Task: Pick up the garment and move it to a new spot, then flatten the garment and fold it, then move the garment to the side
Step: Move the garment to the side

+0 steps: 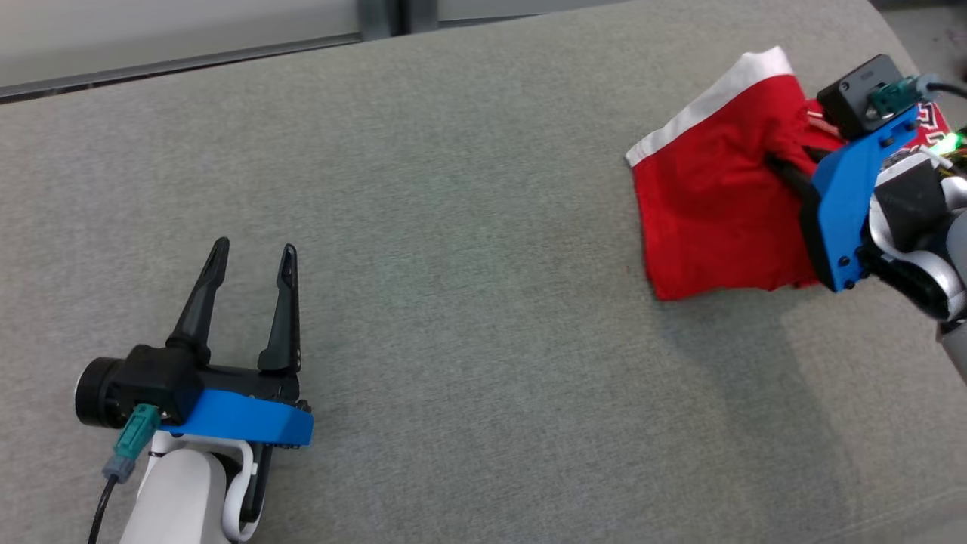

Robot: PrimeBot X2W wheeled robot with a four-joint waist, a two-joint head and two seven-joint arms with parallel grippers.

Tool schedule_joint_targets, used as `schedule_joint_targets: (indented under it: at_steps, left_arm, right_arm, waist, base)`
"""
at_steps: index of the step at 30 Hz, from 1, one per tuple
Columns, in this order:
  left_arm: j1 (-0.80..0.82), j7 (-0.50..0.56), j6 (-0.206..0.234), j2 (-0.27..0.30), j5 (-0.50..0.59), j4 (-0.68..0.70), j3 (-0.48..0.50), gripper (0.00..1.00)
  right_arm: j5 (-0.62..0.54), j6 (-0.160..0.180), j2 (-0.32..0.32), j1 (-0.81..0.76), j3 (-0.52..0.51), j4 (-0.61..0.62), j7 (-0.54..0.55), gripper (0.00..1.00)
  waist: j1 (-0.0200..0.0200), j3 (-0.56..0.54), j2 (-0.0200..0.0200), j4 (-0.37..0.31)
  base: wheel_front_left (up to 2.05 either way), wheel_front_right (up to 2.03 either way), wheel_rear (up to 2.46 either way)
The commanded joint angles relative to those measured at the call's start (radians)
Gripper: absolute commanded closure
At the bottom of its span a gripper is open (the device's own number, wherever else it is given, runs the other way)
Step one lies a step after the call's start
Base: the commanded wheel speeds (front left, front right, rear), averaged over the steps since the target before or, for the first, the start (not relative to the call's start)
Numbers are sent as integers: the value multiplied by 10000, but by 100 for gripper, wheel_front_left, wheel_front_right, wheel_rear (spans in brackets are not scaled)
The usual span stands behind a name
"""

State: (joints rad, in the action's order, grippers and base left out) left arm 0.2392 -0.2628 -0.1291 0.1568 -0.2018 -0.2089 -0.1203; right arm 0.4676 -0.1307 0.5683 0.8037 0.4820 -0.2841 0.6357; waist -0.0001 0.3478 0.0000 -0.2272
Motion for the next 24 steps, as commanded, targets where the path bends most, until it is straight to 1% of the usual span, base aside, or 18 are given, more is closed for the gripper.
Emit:
schedule_joint_targets:
  at_steps: [1, 5, 10, 14, 16, 17, 18, 19, 22, 24]
  left_arm:
    - [172, -26, -15, 116, 33, 43, -33, 0]
    - [456, -10, -14, 453, 126, 113, -265, 0]
    - [833, 197, -14, 871, 186, 492, -403, 0]
    - [1003, 393, -14, 1114, 178, 828, -487, 0]
    - [1019, 466, -13, 1163, 160, 892, -504, 0]
    - [1033, 494, -10, 1190, 155, 924, -512, 0]
    - [1030, 520, -1, 1209, 144, 945, -512, 0]
    - [1027, 534, 21, 1230, 138, 945, -512, 0]
    - [977, 525, 74, 1261, 130, 925, -521, 0]
    - [979, 437, 67, 1184, 76, 857, -573, 0]
  right_arm:
    - [-16, -1, 57, 234, 95, -83, -119, 100]
    - [-227, -1, 715, 694, 354, -660, -550, 100]
    - [-773, 0, 1653, 1177, 384, -1453, -1385, 100]
    - [-1121, -1, 2124, 1274, 251, -2281, -2025, 100]
    - [-1253, 0, 2079, 1235, 25, -2731, -2380, 100]
    - [-1325, 0, 2026, 1187, -110, -2950, -2562, 81]
    - [-1431, 0, 1971, 1123, -260, -3171, -2729, 27]
    - [-1490, 0, 1871, 1059, -447, -3414, -2868, 0]
    - [-1836, 0, 1511, 909, -1010, -4076, -3237, 0]
    - [-2091, -1, 1259, 782, -1365, -4429, -3528, 0]
  waist:
    - [1, 42, 0, -143]
    - [1, 631, 0, -394]
    - [1, 1434, 0, -455]
    - [1, 1959, 0, -349]
    - [1, 2097, 0, -297]
    - [1, 2163, 0, -273]
    - [1, 2208, 0, -242]
    - [1, 2231, 0, -220]
    - [1, 2176, 0, -159]
    - [1, 1973, 0, -71]
  base:
    - [0, 0, 0]
    - [0, 0, 0]
    - [0, 0, 0]
    - [0, 0, 0]
    - [0, 0, 0]
    - [0, 0, 0]
    - [0, 0, 0]
    - [0, 0, 0]
    - [0, 0, 0]
    - [0, 0, 0]
